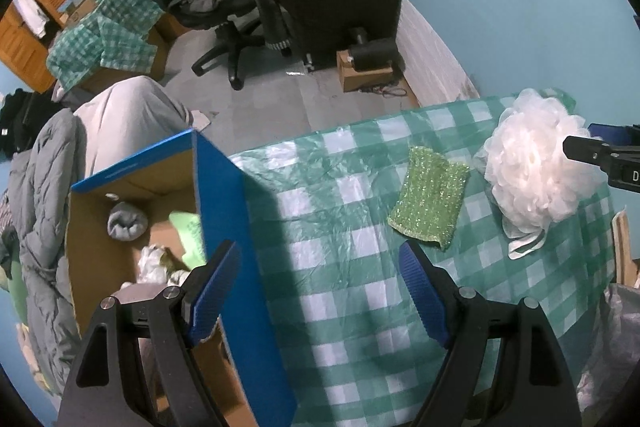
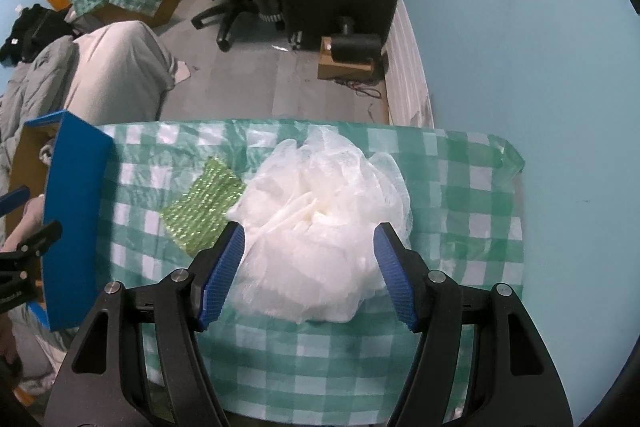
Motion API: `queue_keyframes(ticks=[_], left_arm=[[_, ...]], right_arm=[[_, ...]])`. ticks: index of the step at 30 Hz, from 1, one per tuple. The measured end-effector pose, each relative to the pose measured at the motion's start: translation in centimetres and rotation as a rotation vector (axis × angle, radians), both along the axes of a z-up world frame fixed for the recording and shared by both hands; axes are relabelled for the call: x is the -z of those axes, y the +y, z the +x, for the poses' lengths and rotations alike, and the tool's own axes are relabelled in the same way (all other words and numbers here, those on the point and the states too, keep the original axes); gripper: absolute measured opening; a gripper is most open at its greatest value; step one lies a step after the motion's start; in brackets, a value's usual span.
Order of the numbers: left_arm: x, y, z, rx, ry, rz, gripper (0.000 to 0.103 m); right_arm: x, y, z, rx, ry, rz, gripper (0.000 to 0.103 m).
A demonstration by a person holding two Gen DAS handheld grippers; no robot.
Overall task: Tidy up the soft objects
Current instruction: 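Move both tools back toward the green scrubber and white bath puff, then grasp the green glittery scrubber with the left gripper while the right grasps the white bath puff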
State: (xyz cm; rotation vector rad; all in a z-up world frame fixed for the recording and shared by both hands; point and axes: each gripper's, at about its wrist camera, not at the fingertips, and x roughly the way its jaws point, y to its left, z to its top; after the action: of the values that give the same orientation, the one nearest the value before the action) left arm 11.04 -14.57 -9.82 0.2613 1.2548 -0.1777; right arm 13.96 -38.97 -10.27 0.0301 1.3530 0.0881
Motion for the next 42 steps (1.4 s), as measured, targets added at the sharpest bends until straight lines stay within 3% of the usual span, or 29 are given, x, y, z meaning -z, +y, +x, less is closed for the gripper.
queue_keyframes(ticks=[7,15,18,22,34,42], left_arm=[[3.1,-2.3,1.5,0.049,0.069,-0.016,0.082],[6.5,-4.6,2.5,0.102,0.138,-0.030,0.082],[7.4,-5.8,2.6,0.139,0.150,-0.020,0.082],[8.6,-7.5,2.7,0.186,0.170,-0.012,0.083],[11.5,-9.7,3.1,0.205,0.248,-0.029,0.083],[12.5,-10.9,2.7,0.195,0.247,-0.013,0.090]], right_arm=[[4.1,0.6,0.7,-0.014,0.101,-0.010,0.080],[7.3,-0.4,0.4,0.023,0.158,-0.029,0.086],[8.2,-1.0,0.3,0.046,0.179,-0.009,0.096],[9.3,-1.6,-0.2,0.061,0.197,0.027,0.099],[10.9,-2.6,-0.5,0.076,0.179,0.113,0.101],[11.1,-0.7,-1.3,0.016,0.145,0.004,0.101]])
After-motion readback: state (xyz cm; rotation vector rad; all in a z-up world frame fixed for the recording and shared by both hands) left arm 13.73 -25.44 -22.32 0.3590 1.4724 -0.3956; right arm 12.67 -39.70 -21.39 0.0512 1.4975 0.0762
